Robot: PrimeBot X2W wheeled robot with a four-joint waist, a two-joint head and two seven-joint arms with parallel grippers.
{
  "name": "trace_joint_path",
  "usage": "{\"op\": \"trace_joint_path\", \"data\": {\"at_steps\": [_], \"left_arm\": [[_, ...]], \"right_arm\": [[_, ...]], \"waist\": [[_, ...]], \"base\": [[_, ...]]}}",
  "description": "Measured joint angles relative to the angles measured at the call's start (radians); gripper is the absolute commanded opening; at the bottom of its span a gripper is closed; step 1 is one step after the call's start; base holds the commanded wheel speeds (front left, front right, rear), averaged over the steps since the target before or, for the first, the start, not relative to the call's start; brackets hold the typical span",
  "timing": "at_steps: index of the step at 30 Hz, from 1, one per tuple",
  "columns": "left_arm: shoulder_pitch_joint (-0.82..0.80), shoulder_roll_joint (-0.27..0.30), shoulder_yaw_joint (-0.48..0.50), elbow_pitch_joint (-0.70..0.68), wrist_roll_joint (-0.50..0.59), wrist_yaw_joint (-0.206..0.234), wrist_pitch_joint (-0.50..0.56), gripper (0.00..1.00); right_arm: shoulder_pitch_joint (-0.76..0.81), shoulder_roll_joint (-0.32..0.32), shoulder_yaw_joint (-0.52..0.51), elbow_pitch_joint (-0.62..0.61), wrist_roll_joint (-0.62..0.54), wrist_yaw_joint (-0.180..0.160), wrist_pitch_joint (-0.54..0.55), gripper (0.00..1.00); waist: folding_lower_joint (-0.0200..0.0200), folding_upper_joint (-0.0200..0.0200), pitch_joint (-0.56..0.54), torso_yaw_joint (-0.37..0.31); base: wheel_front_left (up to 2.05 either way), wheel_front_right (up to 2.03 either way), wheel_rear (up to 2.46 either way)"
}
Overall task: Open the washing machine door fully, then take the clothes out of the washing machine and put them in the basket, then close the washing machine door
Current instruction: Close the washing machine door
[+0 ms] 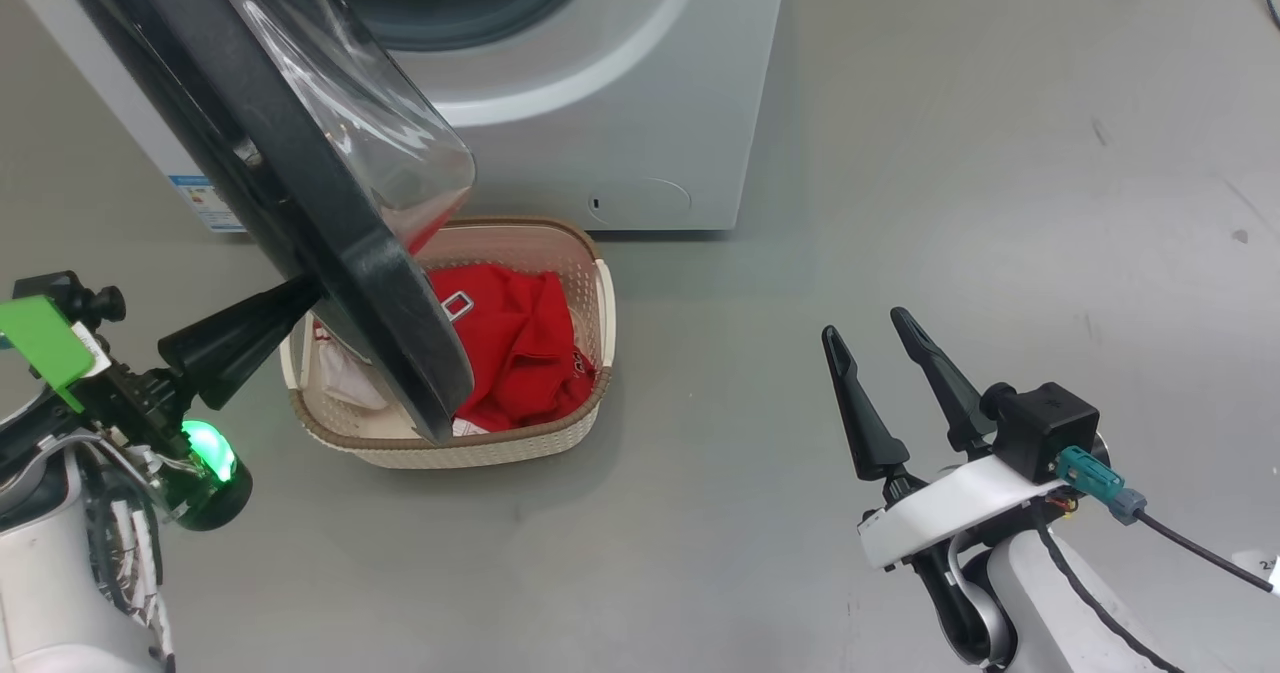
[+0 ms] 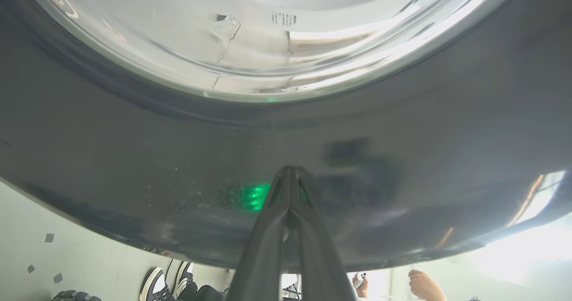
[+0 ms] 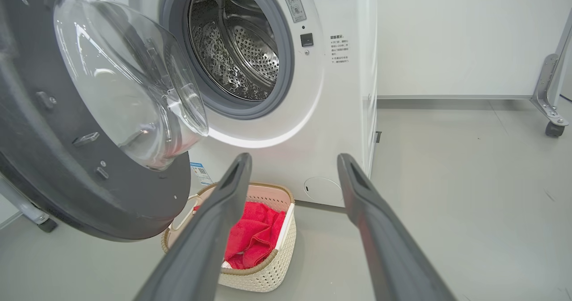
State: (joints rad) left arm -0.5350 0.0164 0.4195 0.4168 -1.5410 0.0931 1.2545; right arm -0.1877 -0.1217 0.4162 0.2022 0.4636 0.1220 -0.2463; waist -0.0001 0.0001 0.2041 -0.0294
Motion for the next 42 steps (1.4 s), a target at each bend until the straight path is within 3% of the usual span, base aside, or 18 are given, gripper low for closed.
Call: {"op": "trace_joint_path", "data": {"at_steps": [15, 23, 42], "left_arm": [[0.03, 0.001, -0.137, -0.009, -0.075, 0.007, -0.158, 0.0], [0.042, 0.001, -0.207, -0.017, -0.122, 0.007, -0.232, 0.0], [0.038, 0.002, -0.259, -0.048, -0.172, 0.007, -0.556, 0.0]], "right_arm": [[0.0, 0.006, -0.021, 0.01, 0.013, 0.0, -0.001, 1.0], [0.001, 0.004, -0.04, 0.007, 0.013, 0.0, -0.001, 1.0], [0.001, 0.023, -0.008, -0.008, 0.013, 0.0, -0.001, 1.0]], "waist": [[0.0, 0.0, -0.004, -0.124], [0.0, 0.0, -0.01, -0.13], [0.0, 0.0, 0.019, -0.174]], "base": [[0.0, 0.0, 0.0], [0.0, 0.0, 0.0], [0.0, 0.0, 0.0]]}}
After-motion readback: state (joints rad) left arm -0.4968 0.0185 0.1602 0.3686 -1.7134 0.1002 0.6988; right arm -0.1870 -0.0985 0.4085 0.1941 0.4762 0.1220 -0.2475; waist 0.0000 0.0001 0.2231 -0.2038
